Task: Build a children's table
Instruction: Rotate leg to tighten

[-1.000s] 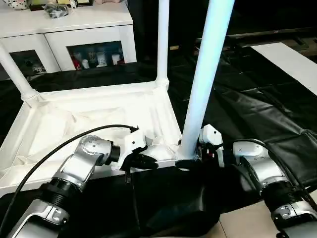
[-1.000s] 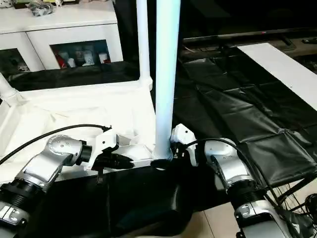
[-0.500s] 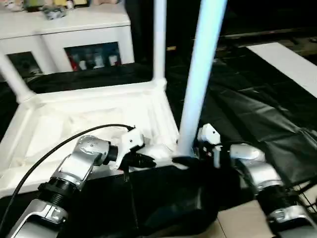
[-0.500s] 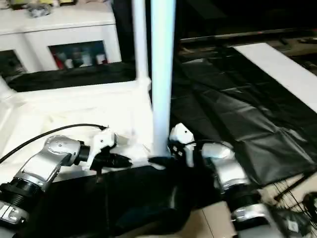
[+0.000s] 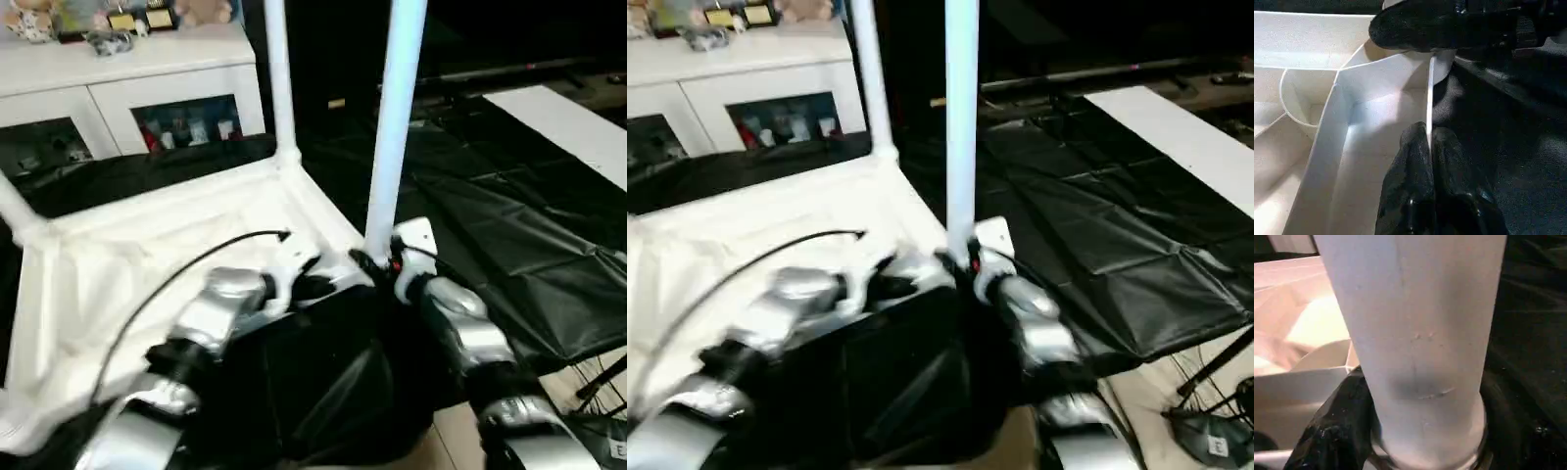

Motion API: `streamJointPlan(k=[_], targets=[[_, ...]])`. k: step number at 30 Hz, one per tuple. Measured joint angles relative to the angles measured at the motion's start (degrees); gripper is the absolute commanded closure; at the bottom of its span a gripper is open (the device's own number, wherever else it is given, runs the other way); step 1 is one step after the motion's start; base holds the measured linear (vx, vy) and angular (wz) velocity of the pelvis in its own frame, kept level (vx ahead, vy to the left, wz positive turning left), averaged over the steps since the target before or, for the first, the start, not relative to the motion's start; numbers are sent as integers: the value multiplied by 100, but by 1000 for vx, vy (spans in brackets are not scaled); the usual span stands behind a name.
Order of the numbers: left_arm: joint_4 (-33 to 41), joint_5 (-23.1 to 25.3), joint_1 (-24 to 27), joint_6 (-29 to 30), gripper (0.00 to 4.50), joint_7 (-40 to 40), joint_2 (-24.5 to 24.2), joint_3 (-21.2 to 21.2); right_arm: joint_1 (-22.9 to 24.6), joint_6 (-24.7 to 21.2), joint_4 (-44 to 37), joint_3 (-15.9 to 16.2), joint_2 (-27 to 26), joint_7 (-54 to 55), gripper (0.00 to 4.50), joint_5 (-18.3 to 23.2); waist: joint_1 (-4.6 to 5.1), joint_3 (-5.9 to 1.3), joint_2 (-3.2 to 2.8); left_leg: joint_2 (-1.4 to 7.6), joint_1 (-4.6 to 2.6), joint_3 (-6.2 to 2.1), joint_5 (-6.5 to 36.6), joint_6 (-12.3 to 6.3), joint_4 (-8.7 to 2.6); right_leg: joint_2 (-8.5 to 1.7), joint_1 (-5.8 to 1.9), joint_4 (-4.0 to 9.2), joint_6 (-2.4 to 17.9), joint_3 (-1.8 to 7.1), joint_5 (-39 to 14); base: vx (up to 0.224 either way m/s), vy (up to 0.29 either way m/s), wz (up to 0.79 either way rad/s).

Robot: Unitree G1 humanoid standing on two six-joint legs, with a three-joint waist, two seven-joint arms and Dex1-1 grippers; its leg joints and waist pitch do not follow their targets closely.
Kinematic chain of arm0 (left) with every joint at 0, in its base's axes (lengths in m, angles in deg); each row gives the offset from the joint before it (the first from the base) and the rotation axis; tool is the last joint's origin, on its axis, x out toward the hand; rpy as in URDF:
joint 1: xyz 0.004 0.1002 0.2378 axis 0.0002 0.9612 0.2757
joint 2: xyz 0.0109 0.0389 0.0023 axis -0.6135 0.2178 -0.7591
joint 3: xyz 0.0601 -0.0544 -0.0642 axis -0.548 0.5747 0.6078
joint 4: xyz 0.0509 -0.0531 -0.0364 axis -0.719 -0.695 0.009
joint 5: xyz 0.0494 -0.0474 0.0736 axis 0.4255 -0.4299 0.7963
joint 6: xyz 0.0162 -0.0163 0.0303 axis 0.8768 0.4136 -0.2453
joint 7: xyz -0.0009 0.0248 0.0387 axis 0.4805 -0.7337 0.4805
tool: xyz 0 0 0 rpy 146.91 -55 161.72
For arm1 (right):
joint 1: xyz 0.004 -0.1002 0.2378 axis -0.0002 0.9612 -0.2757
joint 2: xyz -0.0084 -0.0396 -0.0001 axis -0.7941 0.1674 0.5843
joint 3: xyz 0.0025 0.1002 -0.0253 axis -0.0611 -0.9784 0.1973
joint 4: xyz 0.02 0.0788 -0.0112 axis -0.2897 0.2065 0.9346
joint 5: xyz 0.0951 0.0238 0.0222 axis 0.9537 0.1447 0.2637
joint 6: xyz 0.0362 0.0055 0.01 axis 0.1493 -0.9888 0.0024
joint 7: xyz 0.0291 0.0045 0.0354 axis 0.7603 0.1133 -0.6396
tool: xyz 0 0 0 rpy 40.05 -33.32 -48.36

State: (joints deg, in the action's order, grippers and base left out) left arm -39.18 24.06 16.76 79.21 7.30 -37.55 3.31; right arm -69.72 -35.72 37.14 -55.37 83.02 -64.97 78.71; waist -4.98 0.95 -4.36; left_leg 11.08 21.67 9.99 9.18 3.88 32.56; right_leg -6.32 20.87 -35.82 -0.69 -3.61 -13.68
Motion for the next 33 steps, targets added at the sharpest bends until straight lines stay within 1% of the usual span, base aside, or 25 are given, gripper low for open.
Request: streamJointPlan(k=[7,8,9,11,12,13,15,17,19,22,23,25,28,31,33], targets=[[-16,95,-12,-98,450,2,-23,-14,-61,104,82,-14,-50,98,184,-147,1,3,6,0,3,-1,0,0,-23,0,6,23,-32,-2,22,0,0,0],[-31,100,-12,-130,450,3,-31,-18,-75,144,127,-9,-51,100,129,-150,2,3,6,0,3,-1,0,0,-31,1,6,31,-37,-4,26,0,0,0],[-64,108,-13,-195,450,3,-40,-24,-93,167,165,-10,-53,99,115,-140,5,1,3,0,3,-2,0,0,-40,2,6,42,-40,-5,31,0,0,0],[-98,141,-14,-304,450,15,-59,-45,-99,200,176,-10,-82,98,113,-124,5,2,4,-2,3,-2,0,0,-62,3,6,63,-49,-7,37,0,0,0],[-112,163,-15,-352,450,22,-61,-63,-98,214,176,-10,-92,97,94,-123,6,2,4,-3,4,-1,0,0,-67,3,7,73,-64,-7,50,0,0,0],[-121,172,-16,-372,450,23,-63,-76,-97,216,175,-10,-92,96,94,-123,5,2,4,-3,5,-1,0,0,-68,3,8,74,-64,-7,51,0,0,0],[-122,206,-17,-412,450,25,-69,-90,-82,246,167,-11,-90,81,70,-123,4,3,4,-3,6,-1,0,0,-70,3,10,75,-65,-7,52,0,0,0],[-123,224,-22,-477,450,42,-82,-129,17,292,45,9,-46,-22,57,-137,-6,6,-1,-3,12,-1,0,0,-73,3,12,80,-65,-8,52,0,0,0],[-118,227,-25,-514,450,96,-109,-143,104,351,-56,53,37,-161,57,-136,-14,6,-9,-4,23,-1,0,0,-73,3,16,81,-59,-7,57,0,0,0],[-124,228,-44,-627,450,218,-149,-179,391,423,-471,268,511,-846,57,-137,-47,11,-26,-4,44,5,-1,-2,-72,3,12,83,-64,-2,57,0,0,0],[-138,228,-53,-685,450,260,-182,-184,513,478,-655,335,758,-1161,57,-133,-54,13,-35,-3,50,7,-2,-3,-72,3,15,84,-66,-2,56,0,0,0],[-173,221,-58,-794,450,315,-269,-180,621,542,-841,402,1001,-1577,57,-127,-38,17,-46,-1,55,6,-7,-11,-71,5,18,84,-72,-5,52,0,0,0],[-213,214,-65,-947,450,467,-389,-172,821,526,-1236,421,1331,-2215,57,3,-14,24,-45,4,64,4,-13,-20,-66,9,21,88,-78,-9,48,0,0,0],[-214,197,-64,-1089,450,686,-547,-183,987,491,-1528,436,1846,-2887,57,145,-13,35,-45,4,79,4,-21,-33,-47,8,24,94,-79,-7,47,0,0,0],[-221,189,-64,-1169,450,830,-676,-183,1046,492,-1605,434,2201,-3273,57,209,10,37,-42,4,92,4,-29,-47,-30,8,31,94,-79,-4,47,0,0,0]])
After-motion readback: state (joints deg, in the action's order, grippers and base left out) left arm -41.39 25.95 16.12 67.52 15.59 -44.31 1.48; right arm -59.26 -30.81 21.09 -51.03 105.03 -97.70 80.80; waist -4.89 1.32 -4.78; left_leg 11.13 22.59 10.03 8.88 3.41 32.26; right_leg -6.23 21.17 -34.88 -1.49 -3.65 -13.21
